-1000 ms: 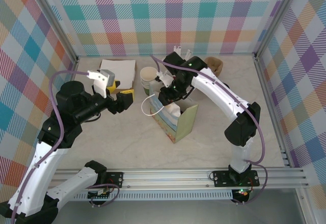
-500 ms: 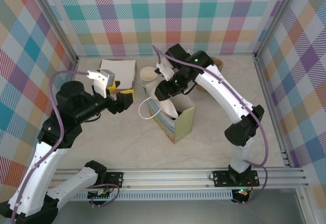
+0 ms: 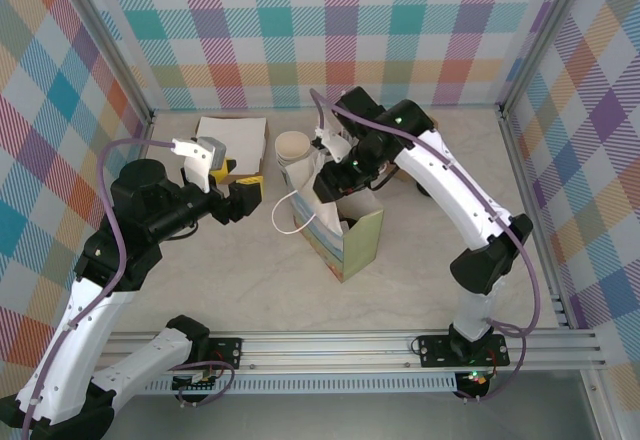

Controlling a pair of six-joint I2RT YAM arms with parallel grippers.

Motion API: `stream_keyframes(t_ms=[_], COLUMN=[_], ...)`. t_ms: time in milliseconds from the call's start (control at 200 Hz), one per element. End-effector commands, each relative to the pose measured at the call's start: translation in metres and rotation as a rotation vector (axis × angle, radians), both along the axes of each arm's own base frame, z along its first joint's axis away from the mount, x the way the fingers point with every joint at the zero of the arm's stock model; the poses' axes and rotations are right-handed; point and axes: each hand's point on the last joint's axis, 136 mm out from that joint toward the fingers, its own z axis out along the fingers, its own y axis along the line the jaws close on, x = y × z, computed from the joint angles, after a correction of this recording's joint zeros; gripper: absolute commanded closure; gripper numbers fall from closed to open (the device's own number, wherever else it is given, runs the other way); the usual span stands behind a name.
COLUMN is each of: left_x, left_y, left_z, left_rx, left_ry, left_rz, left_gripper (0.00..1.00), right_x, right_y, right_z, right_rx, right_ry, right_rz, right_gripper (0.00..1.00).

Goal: Pack the takeout coffee

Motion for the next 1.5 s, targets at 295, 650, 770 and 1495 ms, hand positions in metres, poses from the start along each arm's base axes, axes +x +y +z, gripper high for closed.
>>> stream_keyframes(t_ms=[295, 650, 770, 1495], left_x=[-0.001, 0.0, 0.0, 0.001], left_y=[-0.001, -0.001, -0.001, -0.001], left_z=[0.004, 0.002, 0.0, -0.001], left_rx=[-0.016, -0.013, -0.013, -0.01], left_ry=[-0.02, -0.015, -0.014, -0.013], left_rz=[-0.002, 0.0, 0.0, 0.002], left_gripper=[0.24, 0.24, 0.24, 0.24], right_x=[0.008, 0.014, 0.015, 0.017], right_y=[-0.004, 0.0, -0.003, -0.001], right_z=[-0.028, -0.071, -0.085, -0.075], right_rx=[-0.112, -0.255, -0.306, -0.333], right_ry=[0.002, 0.006, 0.015, -0.053], right_rz=[-0.02, 0.005, 0.012, 0.036], right_gripper=[0.9, 0.89, 0.89, 0.72])
